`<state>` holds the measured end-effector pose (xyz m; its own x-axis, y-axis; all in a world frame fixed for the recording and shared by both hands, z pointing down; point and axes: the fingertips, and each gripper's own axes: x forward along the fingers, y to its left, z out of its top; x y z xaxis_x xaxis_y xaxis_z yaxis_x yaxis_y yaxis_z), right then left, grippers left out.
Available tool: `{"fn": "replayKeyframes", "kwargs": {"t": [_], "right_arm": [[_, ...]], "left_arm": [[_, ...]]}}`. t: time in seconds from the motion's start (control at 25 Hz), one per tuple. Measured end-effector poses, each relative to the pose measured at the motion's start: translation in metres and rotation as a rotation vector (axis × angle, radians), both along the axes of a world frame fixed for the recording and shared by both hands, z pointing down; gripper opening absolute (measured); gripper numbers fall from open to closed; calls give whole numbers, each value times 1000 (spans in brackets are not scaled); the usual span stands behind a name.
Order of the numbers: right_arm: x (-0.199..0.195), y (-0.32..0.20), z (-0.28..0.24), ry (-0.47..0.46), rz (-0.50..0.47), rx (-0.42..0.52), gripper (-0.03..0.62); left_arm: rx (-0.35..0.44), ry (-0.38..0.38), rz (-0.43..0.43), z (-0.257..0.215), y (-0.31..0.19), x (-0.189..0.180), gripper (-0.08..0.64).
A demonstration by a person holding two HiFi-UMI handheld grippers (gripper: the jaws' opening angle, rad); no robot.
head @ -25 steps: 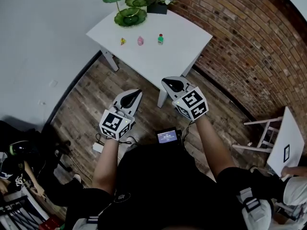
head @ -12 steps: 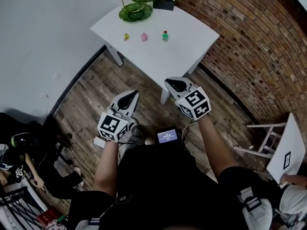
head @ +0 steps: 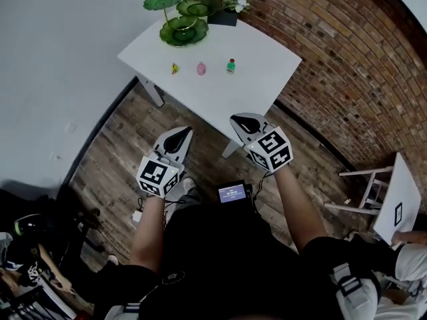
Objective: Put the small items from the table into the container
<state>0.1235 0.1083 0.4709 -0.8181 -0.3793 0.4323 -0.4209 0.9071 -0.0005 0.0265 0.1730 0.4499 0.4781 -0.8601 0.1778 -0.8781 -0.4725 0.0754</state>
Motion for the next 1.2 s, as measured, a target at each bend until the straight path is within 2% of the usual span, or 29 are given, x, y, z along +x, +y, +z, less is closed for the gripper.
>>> {"fn": "replayKeyframes", "kwargs": {"t": [0.28, 0.44, 0.64, 0.8, 1.0, 1.2], "right_arm": [[-24, -28, -15, 61, 37, 38, 14], [-6, -48, -32, 133, 79, 87, 14], [27, -84, -48, 166, 175, 102, 14], [23, -96, -34, 124, 208, 63, 14], [-2, -114, -15, -21, 232, 11, 15], [-17, -135, -2, -102, 194, -3, 17]], "left_arm": [[16, 23, 61, -2, -37, -52, 9], [22, 27, 105, -6, -52, -66, 9], [15, 37, 127, -5, -71, -75, 9], [-14, 38, 132, 5, -83, -76, 9], [-58, 34, 109, 19, -100, -79, 9], [-87, 20, 80, 25, -128, -77, 9]]}}
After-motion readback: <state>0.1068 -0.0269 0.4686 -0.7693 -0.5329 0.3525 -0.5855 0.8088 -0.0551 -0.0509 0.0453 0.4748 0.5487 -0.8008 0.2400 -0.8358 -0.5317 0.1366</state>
